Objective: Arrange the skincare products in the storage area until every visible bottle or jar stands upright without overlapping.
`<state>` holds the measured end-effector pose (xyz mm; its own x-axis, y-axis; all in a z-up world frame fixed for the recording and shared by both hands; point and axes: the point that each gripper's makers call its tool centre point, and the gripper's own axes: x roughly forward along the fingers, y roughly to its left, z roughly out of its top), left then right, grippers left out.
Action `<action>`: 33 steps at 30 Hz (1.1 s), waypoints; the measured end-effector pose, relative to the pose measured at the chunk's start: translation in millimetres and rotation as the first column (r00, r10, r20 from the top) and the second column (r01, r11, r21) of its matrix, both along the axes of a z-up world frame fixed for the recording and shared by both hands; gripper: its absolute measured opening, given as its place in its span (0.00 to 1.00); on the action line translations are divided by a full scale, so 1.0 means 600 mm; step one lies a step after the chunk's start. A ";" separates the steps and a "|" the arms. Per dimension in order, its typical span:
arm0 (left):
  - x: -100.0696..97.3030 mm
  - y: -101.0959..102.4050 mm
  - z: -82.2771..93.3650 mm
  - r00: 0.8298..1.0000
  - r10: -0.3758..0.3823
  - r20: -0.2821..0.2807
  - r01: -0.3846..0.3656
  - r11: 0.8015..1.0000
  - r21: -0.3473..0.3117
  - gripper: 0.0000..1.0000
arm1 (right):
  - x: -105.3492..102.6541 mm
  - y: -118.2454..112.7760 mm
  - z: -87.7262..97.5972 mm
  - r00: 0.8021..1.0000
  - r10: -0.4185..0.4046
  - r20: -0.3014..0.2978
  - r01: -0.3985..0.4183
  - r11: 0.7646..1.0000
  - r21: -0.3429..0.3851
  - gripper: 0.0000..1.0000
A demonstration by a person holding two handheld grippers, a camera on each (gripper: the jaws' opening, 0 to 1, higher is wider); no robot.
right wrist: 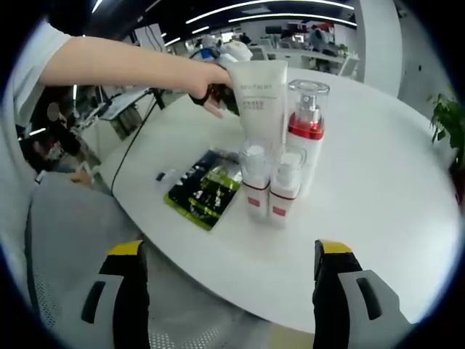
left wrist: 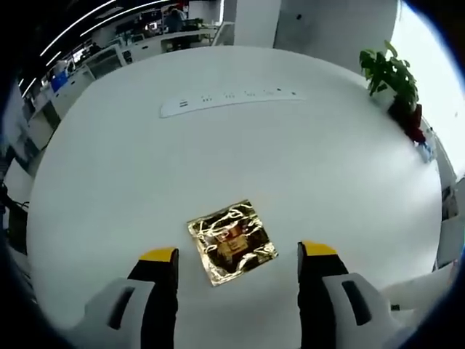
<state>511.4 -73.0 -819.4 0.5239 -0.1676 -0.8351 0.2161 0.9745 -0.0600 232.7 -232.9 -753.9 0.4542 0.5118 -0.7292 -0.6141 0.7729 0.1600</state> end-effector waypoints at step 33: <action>0.005 0.027 0.013 0.998 -0.058 0.040 0.055 0.995 0.083 0.36 | 0.000 0.001 0.000 1.000 0.004 -0.002 -0.004 1.000 -0.003 0.94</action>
